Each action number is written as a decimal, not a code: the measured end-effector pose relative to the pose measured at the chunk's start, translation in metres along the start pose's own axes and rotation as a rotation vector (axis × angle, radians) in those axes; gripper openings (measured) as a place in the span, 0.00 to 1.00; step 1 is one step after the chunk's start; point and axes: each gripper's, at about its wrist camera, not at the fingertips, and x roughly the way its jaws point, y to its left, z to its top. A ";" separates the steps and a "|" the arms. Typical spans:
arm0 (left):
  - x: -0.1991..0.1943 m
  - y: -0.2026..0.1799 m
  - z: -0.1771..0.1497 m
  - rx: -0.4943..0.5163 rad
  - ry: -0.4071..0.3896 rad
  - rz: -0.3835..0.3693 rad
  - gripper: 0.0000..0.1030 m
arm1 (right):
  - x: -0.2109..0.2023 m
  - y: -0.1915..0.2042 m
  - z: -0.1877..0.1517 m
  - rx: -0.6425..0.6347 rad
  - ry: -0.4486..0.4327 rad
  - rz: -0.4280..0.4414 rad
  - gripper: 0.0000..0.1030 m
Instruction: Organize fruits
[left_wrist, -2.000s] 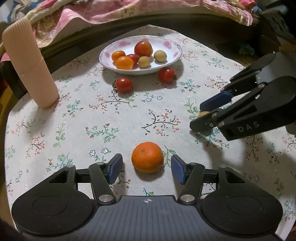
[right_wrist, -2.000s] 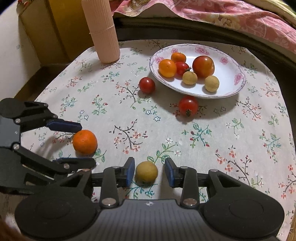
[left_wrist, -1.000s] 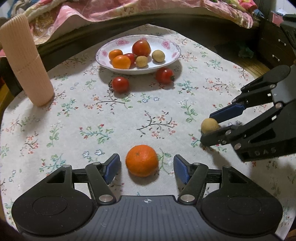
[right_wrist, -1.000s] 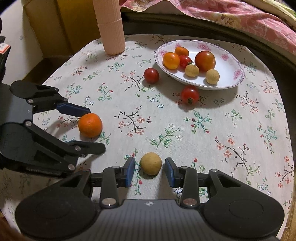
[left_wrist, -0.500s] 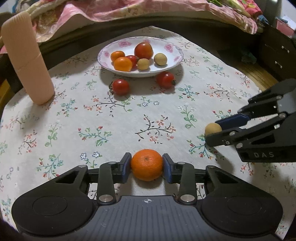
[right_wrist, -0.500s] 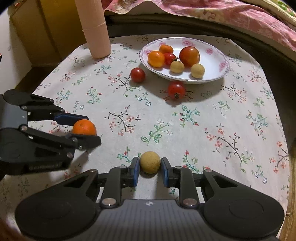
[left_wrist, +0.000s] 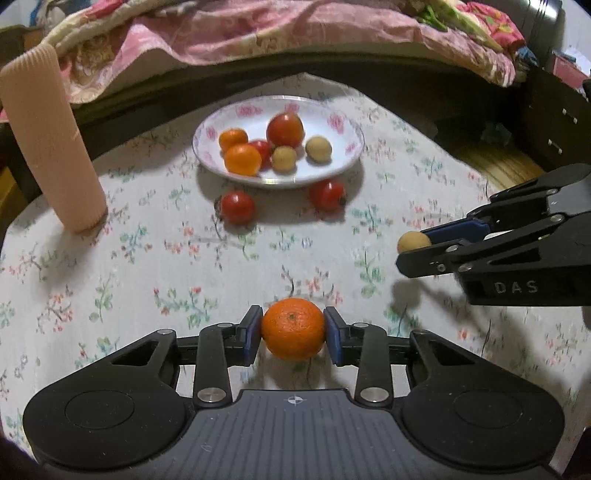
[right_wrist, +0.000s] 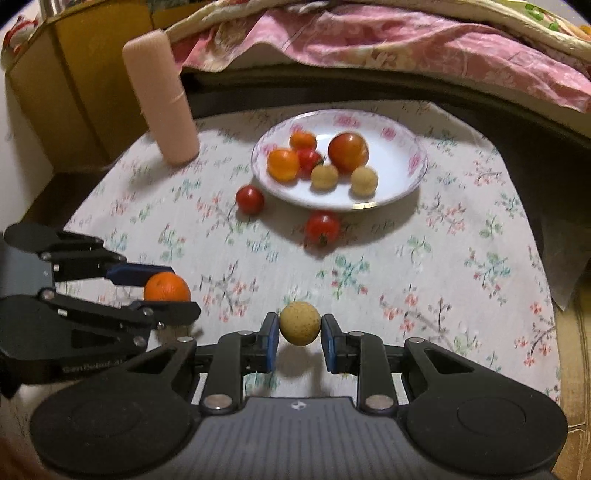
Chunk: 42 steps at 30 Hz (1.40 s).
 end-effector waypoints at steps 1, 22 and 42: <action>0.000 0.000 0.004 -0.005 -0.007 0.000 0.42 | 0.000 -0.001 0.004 0.008 -0.008 0.000 0.28; 0.028 0.016 0.086 -0.040 -0.130 0.017 0.41 | 0.029 -0.032 0.074 0.144 -0.117 -0.046 0.28; 0.075 0.030 0.124 -0.029 -0.141 0.069 0.41 | 0.073 -0.066 0.105 0.181 -0.177 -0.087 0.28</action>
